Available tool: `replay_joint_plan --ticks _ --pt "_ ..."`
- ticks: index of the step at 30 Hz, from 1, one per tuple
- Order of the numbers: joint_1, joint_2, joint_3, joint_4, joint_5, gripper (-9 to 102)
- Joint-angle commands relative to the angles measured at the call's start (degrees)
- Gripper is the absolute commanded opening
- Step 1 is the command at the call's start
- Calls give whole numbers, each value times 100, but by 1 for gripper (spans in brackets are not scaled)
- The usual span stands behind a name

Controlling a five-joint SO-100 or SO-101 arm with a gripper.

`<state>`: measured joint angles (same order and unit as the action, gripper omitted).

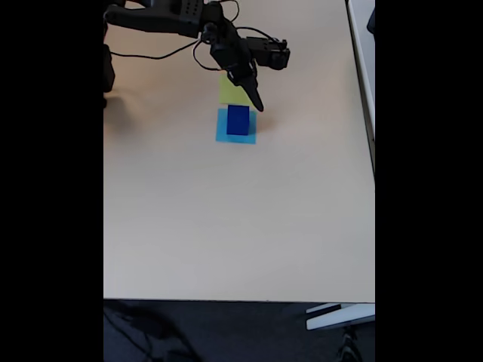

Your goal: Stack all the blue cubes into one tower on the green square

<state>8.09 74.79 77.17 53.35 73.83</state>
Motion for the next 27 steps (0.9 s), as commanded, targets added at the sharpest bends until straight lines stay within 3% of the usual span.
replay_joint_plan --ticks 1,13,27 --pt "-9 316 -413 132 229 41" --pt "-185 -35 -439 167 738 42" --pt "18 -193 158 114 580 41"
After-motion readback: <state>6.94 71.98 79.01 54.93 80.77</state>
